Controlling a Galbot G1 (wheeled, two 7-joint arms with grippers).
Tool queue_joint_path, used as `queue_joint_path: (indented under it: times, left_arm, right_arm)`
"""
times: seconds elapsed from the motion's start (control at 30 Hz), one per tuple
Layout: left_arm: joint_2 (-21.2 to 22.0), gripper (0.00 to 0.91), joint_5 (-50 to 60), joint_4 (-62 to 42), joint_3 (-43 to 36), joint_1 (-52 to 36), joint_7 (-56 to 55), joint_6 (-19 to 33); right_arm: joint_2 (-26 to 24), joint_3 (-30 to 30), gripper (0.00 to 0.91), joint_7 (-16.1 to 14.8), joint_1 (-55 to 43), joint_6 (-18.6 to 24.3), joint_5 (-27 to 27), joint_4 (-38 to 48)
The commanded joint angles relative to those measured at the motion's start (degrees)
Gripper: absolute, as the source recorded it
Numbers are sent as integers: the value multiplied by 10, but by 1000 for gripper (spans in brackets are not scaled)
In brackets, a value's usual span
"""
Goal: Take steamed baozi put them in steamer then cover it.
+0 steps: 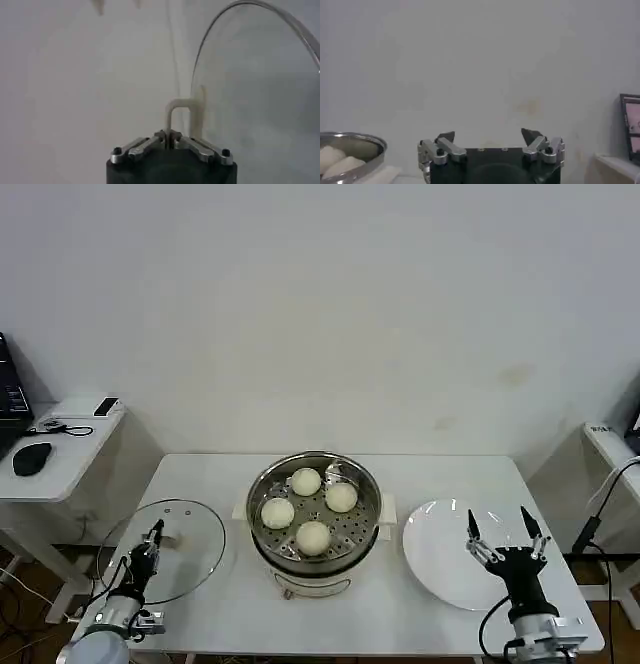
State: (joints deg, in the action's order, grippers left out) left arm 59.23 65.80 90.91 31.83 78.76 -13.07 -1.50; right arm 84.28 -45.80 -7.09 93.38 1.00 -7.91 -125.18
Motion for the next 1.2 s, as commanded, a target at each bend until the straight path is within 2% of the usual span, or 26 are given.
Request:
queue_joint_path:
  times: [0.03,0.37,0.5,0.83,1.0,1.2]
  left_arm:
    - [0,0,-50,143,28,60,3,-105]
    - [-50,0,-100,245,52,62,99,-189]
    - [-83,0,-130,283,14,45,105,-214]
    - [-108,0,-115,344,-84,-19,141,-260]
    - [-98,0,-112,337,-158,-90,171,-303]
    - [-34,0,-39,295,-234,-148,206,-323]
  right_arm:
    - [-11,-6,907,-2,4,2,2,21]
    - [-21,-10,907,-12,0,0,-1,42]
    - [-19,-3,907,-15,-2,0,13,46]
    - [-2,10,907,-18,11,9,83,36]
    - [9,18,907,-17,10,9,104,34]
    - [24,21,907,-12,4,-4,132,32]
